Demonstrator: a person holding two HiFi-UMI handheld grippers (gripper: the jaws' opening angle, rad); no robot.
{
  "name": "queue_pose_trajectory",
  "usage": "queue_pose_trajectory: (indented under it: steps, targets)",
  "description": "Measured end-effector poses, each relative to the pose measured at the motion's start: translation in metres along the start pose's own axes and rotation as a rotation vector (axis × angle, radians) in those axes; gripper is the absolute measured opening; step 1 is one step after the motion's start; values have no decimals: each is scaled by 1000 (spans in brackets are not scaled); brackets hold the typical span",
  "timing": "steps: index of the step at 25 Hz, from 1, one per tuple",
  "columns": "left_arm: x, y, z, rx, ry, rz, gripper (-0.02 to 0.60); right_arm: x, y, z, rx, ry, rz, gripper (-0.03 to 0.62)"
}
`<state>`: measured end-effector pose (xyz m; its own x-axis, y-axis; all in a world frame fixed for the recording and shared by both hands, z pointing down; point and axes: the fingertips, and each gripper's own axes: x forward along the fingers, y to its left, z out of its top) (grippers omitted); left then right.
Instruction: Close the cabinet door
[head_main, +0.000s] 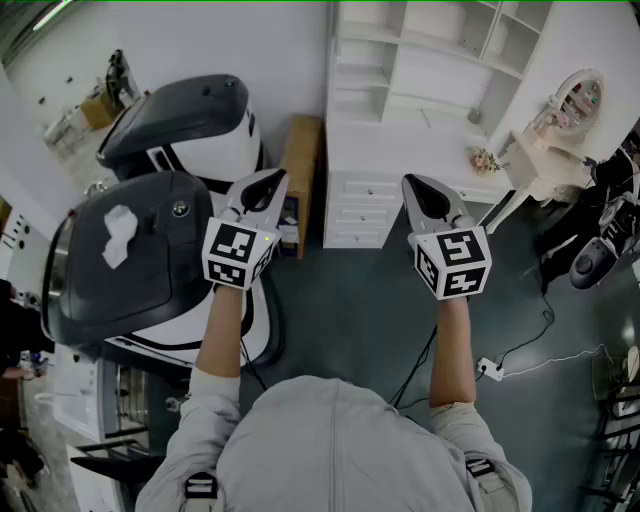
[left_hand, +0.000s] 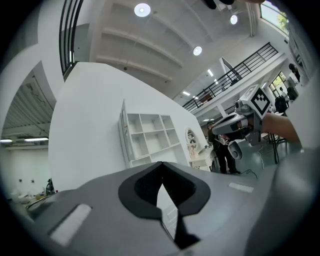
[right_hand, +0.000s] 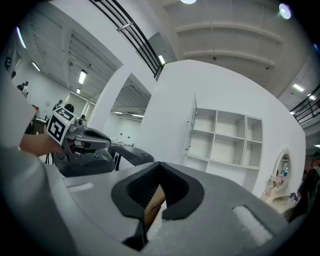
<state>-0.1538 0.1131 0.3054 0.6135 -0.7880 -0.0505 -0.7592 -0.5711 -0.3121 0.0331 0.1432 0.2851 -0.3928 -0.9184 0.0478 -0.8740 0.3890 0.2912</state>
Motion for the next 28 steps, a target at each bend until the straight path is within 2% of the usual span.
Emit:
queue_pose_trajectory:
  steps: [5, 10, 15, 19, 23, 28]
  targets:
    - [10, -8, 2, 3, -3, -11, 18, 0, -9, -5, 7, -6, 1, 2]
    - [20, -21, 1, -15, 9, -20, 18, -4, -23, -11, 82, -38, 23, 2]
    - [30, -34, 7, 12, 18, 3, 18, -9, -39, -18, 76, -23, 18, 2]
    - [32, -47, 8, 5, 26, 19, 18, -15, -49, -25, 121, -27, 63, 2]
    - [34, -53, -2, -10, 51, 45, 18, -16, -51, -38, 92, -8, 85, 2]
    - [51, -55, -5, -12, 49, 36, 18, -6, -55, -49, 50, 4, 98, 2]
